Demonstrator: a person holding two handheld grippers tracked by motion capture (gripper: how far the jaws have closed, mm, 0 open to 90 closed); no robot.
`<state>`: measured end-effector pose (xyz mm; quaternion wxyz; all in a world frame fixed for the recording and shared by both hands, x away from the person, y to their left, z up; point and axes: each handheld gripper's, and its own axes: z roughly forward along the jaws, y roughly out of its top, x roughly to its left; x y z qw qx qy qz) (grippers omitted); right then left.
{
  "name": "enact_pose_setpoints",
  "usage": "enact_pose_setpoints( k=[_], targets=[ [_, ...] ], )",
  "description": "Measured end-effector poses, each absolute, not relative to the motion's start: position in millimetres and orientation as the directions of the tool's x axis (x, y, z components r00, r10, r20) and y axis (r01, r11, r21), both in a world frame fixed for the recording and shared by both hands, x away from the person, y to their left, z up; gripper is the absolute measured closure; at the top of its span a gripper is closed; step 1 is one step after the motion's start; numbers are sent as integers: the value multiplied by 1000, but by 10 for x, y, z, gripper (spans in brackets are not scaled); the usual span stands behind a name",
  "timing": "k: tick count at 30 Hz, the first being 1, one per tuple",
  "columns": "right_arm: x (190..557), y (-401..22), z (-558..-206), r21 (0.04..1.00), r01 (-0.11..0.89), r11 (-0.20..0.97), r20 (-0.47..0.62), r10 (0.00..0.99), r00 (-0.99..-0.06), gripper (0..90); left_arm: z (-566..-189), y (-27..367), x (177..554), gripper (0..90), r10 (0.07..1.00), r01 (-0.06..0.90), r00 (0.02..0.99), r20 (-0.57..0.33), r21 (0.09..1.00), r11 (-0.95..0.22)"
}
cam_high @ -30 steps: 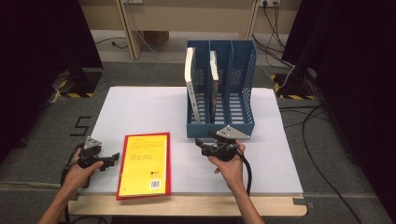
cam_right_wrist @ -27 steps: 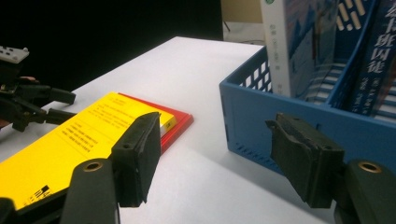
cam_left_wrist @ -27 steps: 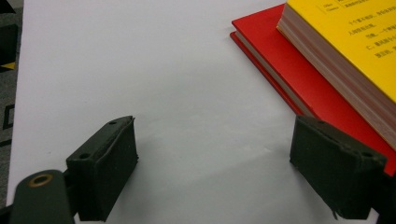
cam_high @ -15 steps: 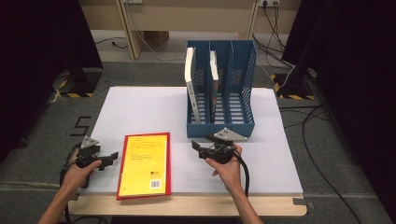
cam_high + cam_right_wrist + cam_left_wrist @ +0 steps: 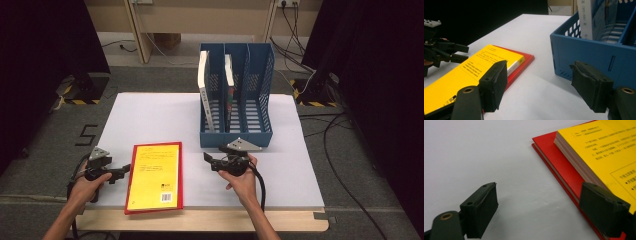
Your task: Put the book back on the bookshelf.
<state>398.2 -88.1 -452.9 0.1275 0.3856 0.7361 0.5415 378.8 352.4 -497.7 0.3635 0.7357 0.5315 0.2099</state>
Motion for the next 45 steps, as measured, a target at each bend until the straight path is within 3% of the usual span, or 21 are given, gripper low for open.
enact_pose_setpoints(
  k=[10,25,33,45],
  targets=[
    [3963,-788,-4568,886,439,148,226,687,-690,300,-4971,3476,3761,146,913,637,394,-106,748,-188],
    [3915,-627,-4662,870,462,173,247,658,-712,300,-4953,3449,3734,165,915,644,390,-103,741,-191],
    [3926,-486,-4729,841,514,168,316,618,-719,294,-4909,3393,3692,284,911,638,405,-78,738,-220],
    [3954,-255,-4812,818,523,238,311,582,-751,277,-4882,3345,3666,387,908,634,414,-65,736,-237]
  ],
)
